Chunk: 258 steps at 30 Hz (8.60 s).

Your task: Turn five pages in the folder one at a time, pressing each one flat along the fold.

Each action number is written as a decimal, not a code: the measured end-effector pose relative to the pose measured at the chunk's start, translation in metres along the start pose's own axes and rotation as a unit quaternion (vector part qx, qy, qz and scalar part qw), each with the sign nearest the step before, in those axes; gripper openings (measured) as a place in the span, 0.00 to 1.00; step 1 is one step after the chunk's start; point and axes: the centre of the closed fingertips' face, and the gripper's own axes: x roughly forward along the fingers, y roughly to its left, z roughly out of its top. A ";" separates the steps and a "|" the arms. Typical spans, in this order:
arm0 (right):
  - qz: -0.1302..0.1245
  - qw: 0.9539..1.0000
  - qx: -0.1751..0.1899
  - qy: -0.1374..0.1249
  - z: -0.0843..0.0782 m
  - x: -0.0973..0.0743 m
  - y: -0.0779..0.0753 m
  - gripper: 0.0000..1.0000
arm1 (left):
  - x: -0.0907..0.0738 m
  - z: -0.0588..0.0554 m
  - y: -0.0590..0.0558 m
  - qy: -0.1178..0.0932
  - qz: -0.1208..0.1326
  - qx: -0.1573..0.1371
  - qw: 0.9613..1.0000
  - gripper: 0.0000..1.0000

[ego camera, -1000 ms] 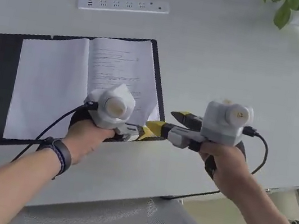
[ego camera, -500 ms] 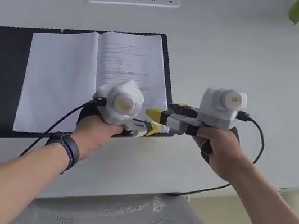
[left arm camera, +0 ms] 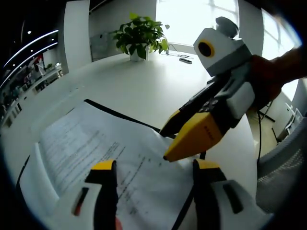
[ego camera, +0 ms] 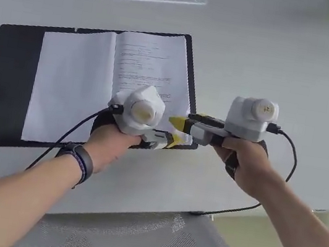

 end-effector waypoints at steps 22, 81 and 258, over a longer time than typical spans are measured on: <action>0.007 0.998 0.062 -0.032 0.007 0.003 -0.007 0.04 | -0.008 0.002 -0.002 0.006 -0.010 -0.022 1.000 0.65; 0.096 0.994 -0.021 -0.057 0.076 0.035 0.130 0.00 | -0.185 -0.053 0.087 -0.058 0.130 -0.115 0.983 0.72; 0.127 0.990 -0.012 0.064 0.059 0.173 0.108 0.19 | -0.198 -0.155 0.114 -0.007 0.170 -0.189 0.967 0.25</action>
